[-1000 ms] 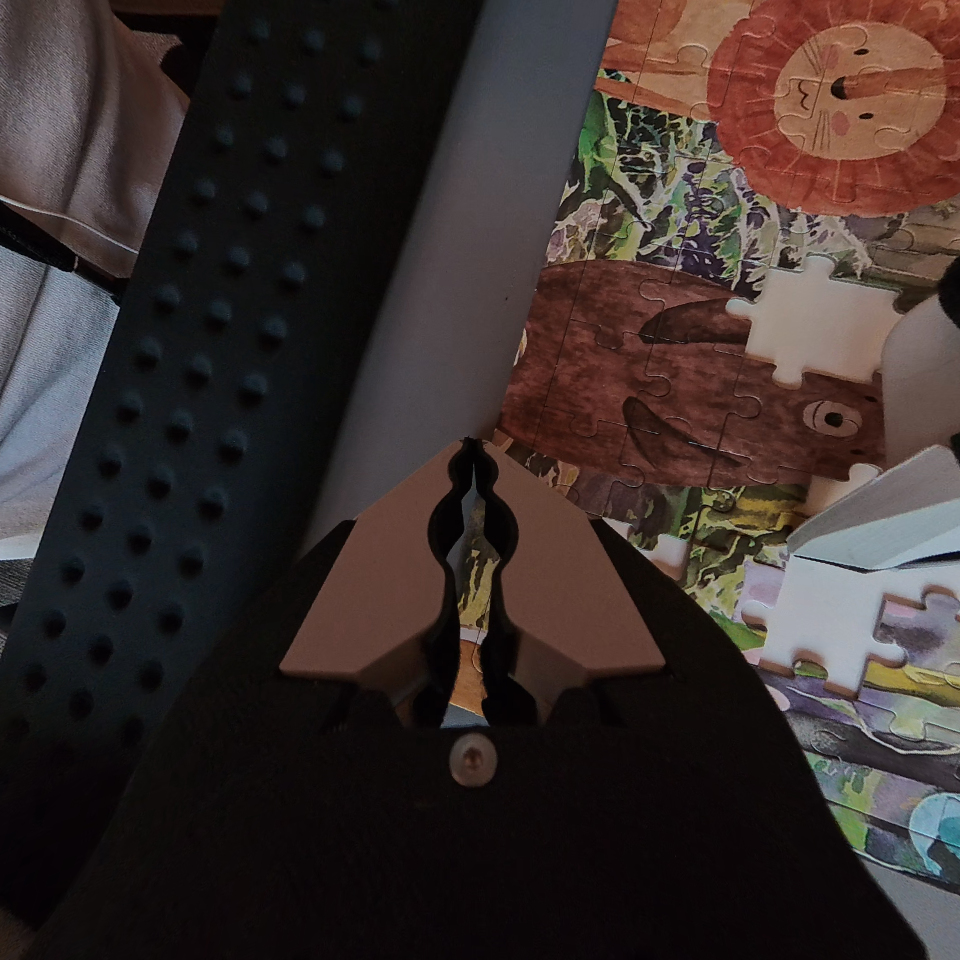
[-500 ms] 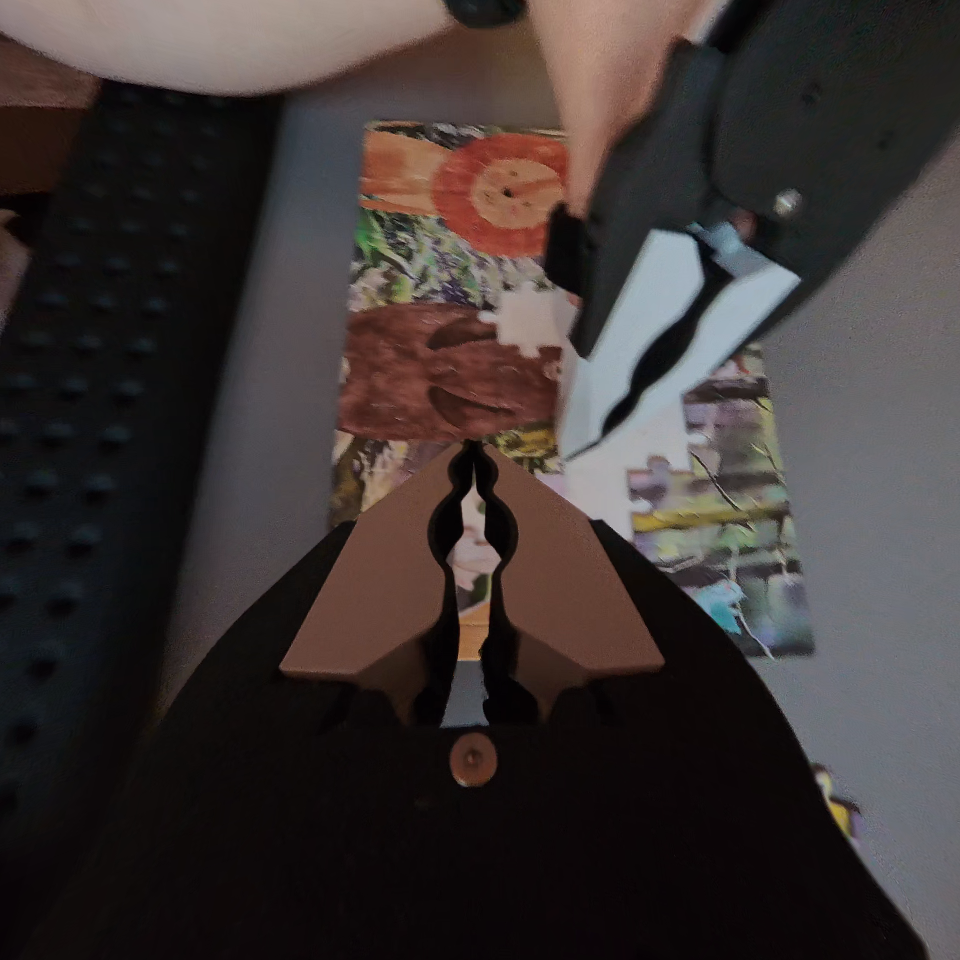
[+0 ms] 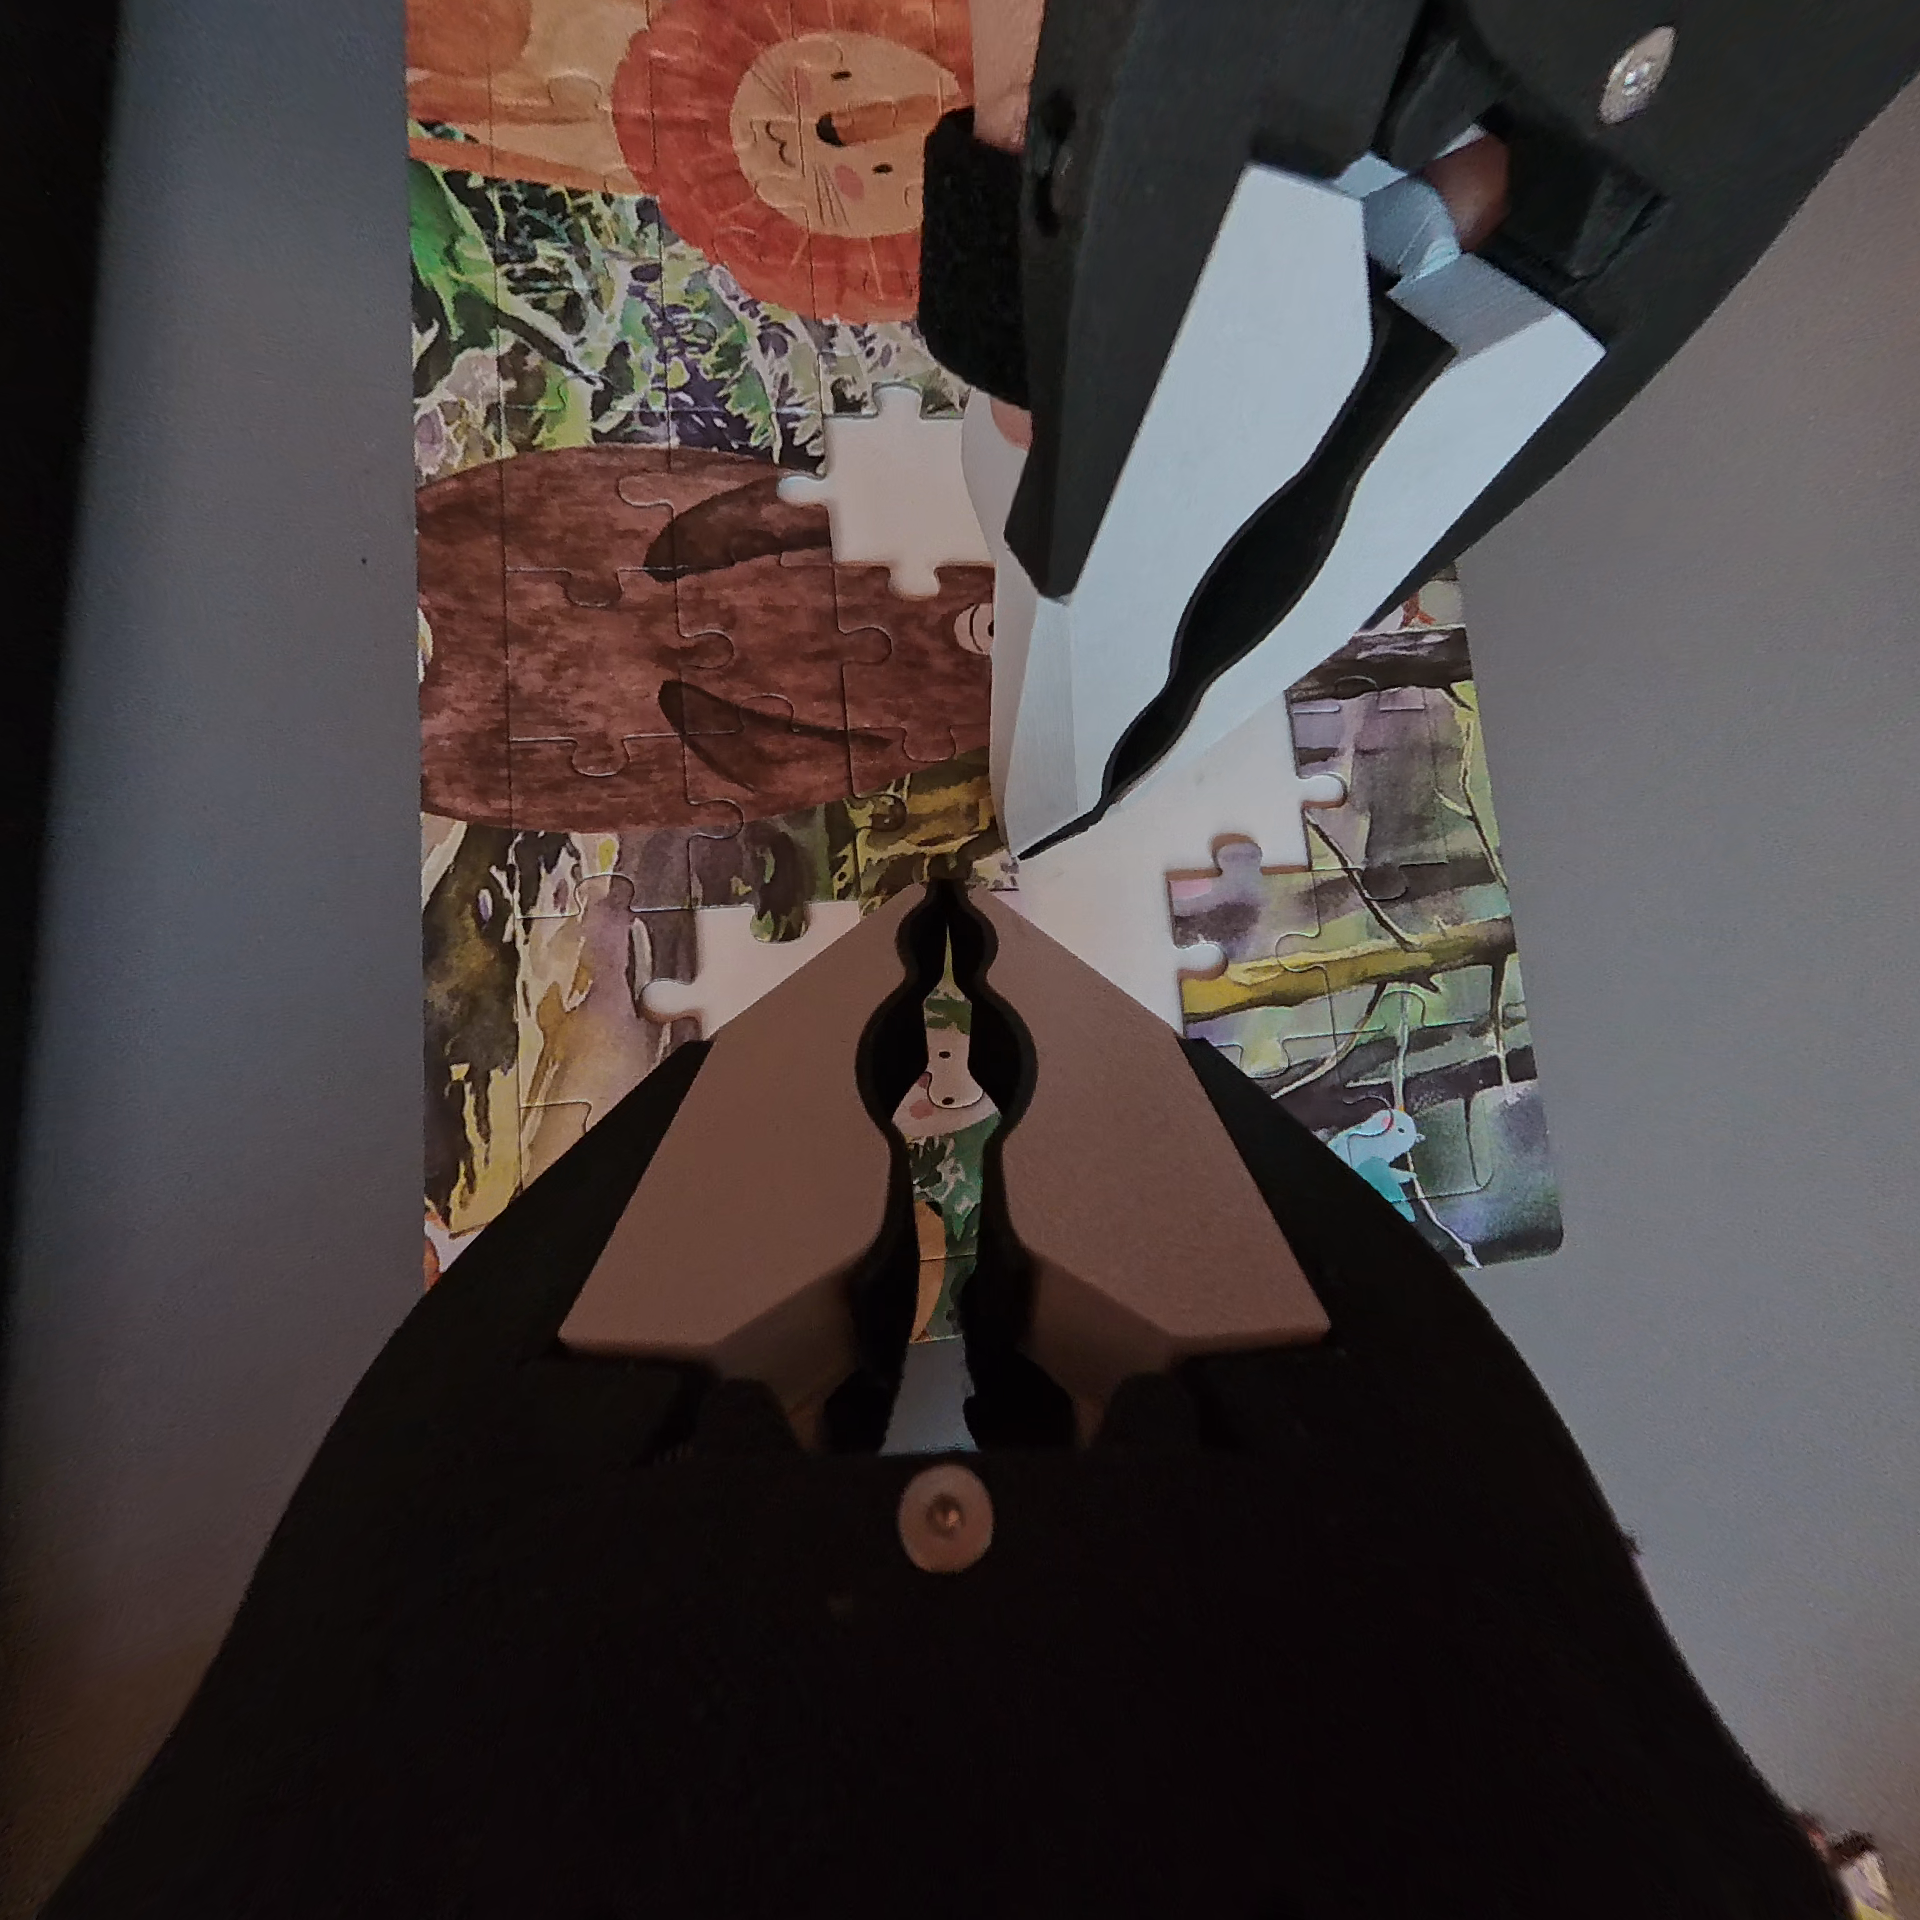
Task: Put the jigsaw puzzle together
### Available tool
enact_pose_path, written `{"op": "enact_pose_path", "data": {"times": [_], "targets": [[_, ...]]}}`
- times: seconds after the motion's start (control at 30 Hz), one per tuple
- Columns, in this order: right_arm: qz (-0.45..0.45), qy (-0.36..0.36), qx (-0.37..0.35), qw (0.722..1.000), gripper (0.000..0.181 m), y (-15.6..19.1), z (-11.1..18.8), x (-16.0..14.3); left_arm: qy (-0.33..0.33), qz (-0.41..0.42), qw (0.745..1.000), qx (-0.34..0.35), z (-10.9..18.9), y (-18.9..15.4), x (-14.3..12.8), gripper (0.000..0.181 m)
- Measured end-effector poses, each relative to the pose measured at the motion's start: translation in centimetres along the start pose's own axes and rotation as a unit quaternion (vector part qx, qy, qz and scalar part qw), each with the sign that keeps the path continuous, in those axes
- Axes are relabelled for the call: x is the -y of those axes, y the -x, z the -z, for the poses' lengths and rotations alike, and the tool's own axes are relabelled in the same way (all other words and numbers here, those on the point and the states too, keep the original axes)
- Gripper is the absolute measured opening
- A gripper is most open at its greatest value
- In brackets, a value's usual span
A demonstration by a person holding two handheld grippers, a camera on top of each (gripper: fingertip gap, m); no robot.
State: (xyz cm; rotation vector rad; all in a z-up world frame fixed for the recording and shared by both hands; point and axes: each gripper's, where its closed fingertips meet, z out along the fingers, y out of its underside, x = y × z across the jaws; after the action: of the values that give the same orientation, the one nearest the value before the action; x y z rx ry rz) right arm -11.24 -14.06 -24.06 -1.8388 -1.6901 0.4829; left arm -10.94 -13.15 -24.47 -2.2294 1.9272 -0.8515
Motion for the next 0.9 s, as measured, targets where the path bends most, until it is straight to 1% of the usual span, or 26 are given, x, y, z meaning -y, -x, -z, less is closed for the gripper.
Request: {"op": "enact_pose_path", "data": {"times": [0.2,0.3,0.43,0.5,0.57,0.6,0.63,0.67,0.7,0.77,0.83,0.9], "targets": [[0.063,0.046,-0.040,0.996,0.000,0.1,0.0,-0.1,0.003,-0.003,1.000,0.006,0.0,0.0,0.0,0.000],[0.092,0.056,-0.065,0.992,0.000,0.1,0.0,-0.1,0.003,-0.003,1.000,0.007,0.0,0.0,0.0,0.000],[0.103,0.043,-0.080,0.991,0.000,0.0,0.1,0.0,0.004,-0.004,1.000,0.009,0.0,0.0,0.0,0.000],[0.081,0.019,-0.101,0.991,0.000,-1.5,1.0,0.1,0.004,-0.003,1.000,0.008,0.0,0.0,0.0,0.000],[0.019,-0.044,-0.079,0.996,0.000,-2.1,3.1,1.2,0.004,-0.002,1.000,0.007,0.0,0.0,0.0,0.000],[-0.014,-0.074,-0.062,0.995,0.006,-2.3,4.1,1.6,0.004,-0.002,1.000,0.006,0.0,0.0,0.0,0.000],[-0.042,-0.086,-0.042,0.994,0.017,-2.4,4.7,1.4,0.004,-0.002,1.000,0.006,0.0,0.0,0.0,0.000],[-0.058,-0.088,-0.023,0.994,0.025,-2.1,4.9,1.0,0.004,-0.002,1.000,0.006,0.0,0.0,0.0,0.000],[-0.061,-0.086,-0.009,0.994,0.029,-1.8,4.8,0.6,0.004,-0.002,1.000,0.006,0.0,0.0,0.0,0.000],[-0.042,-0.077,0.003,0.996,0.030,-1.1,4.0,-0.1,0.004,-0.002,1.000,0.005,0.0,0.0,0.0,0.000],[-0.031,-0.046,0.019,0.998,0.035,-0.5,2.9,-0.8,0.003,0.000,1.000,0.004,0.0,0.0,0.0,0.000],[-0.022,-0.024,0.032,0.999,0.035,-0.2,1.9,-1.4,0.003,0.000,1.000,0.005,0.0,0.1,0.0,0.000]]}}
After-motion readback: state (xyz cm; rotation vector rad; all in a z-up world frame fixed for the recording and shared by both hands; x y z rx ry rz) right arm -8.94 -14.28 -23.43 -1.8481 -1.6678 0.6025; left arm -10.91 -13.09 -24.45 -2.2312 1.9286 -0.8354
